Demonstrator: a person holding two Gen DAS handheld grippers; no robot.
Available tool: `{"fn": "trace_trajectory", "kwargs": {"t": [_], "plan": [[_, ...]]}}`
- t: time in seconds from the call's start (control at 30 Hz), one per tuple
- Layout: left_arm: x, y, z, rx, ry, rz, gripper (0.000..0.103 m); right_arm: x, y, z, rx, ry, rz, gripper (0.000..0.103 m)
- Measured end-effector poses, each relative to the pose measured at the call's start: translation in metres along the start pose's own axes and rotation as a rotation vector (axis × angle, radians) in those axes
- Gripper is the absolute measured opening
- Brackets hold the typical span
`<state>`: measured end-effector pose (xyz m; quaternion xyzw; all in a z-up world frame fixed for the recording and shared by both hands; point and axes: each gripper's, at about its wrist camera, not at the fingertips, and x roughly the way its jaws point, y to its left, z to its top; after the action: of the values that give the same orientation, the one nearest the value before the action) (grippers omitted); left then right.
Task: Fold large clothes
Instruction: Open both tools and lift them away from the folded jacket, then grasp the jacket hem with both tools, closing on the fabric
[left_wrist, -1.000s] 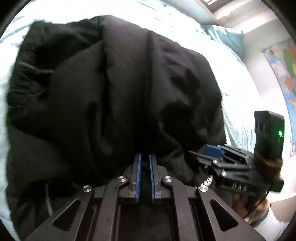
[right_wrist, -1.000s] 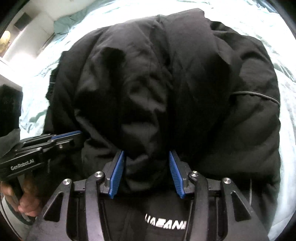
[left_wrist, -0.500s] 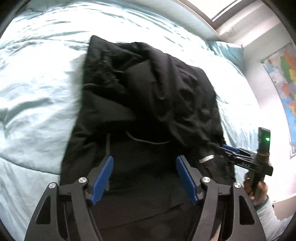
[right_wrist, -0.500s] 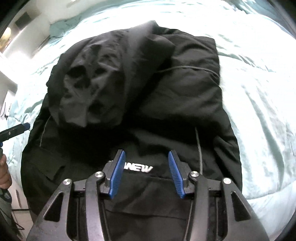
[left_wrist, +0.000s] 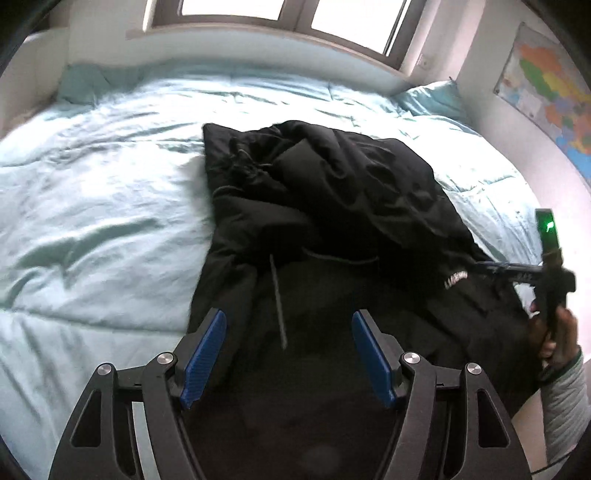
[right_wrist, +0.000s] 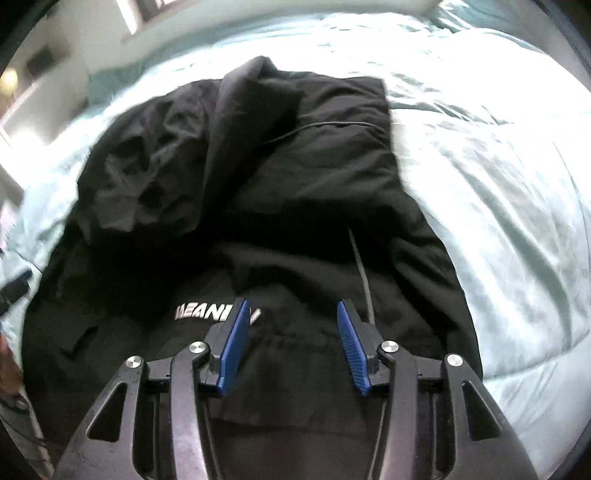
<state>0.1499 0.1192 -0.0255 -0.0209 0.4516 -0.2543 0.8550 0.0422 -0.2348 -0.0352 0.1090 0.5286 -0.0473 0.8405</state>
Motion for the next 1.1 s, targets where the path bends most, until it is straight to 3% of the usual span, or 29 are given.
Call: {"fn": "trace_trajectory", "kwargs": {"t": [0.1, 0.17, 0.3, 0.37, 0.5, 0.53, 0.6, 0.73, 0.87, 0.9, 0.93, 0.97, 1.0, 1.1], "plan": [[-0.025, 0.003, -0.029, -0.026, -0.035, 0.05, 0.072, -0.026, -0.01, -0.028, 0.033, -0.063, -0.039, 0.053], [-0.038, 0.006, -0.045, -0.046, -0.036, 0.086, 0.072, -0.044, -0.014, -0.05, 0.036, -0.1, -0.076, 0.063], [-0.062, 0.024, -0.074, -0.131, 0.033, 0.121, 0.072, -0.074, -0.035, -0.086, 0.098, -0.088, -0.058, 0.063], [-0.067, 0.033, -0.084, -0.172, 0.069, 0.13, 0.072, -0.086, -0.046, -0.099, 0.12, -0.098, -0.123, 0.063], [-0.072, 0.038, -0.101, -0.226, 0.097, 0.005, 0.072, -0.105, -0.07, -0.122, 0.187, -0.111, -0.155, 0.063], [-0.069, 0.037, -0.104, -0.226, 0.109, 0.001, 0.07, -0.106, -0.075, -0.126, 0.2, -0.105, -0.157, 0.063], [-0.063, 0.033, -0.108, -0.204, 0.139, 0.043, 0.056, -0.105, -0.086, -0.134, 0.225, -0.087, -0.174, 0.063], [-0.055, 0.036, -0.118, -0.218, 0.159, 0.03, 0.056, -0.1, -0.104, -0.152, 0.259, -0.058, -0.177, 0.063], [-0.049, 0.039, -0.125, -0.242, 0.173, -0.004, 0.055, -0.086, -0.112, -0.163, 0.293, -0.016, -0.096, 0.062], [-0.049, 0.037, -0.125, -0.236, 0.168, 0.005, 0.044, -0.083, -0.113, -0.165, 0.302, -0.01, -0.08, 0.061], [-0.051, 0.033, -0.125, -0.232, 0.158, -0.009, 0.035, -0.081, -0.112, -0.166, 0.305, -0.006, -0.075, 0.049], [-0.056, 0.029, -0.124, -0.228, 0.143, -0.036, 0.019, -0.081, -0.108, -0.167, 0.297, -0.007, -0.057, 0.032], [-0.061, 0.024, -0.123, -0.216, 0.128, -0.035, 0.018, -0.086, -0.102, -0.168, 0.285, -0.014, -0.02, 0.032], [-0.078, 0.008, -0.119, -0.163, 0.079, -0.063, 0.018, -0.099, -0.08, -0.169, 0.203, -0.021, -0.053, 0.032]]}}
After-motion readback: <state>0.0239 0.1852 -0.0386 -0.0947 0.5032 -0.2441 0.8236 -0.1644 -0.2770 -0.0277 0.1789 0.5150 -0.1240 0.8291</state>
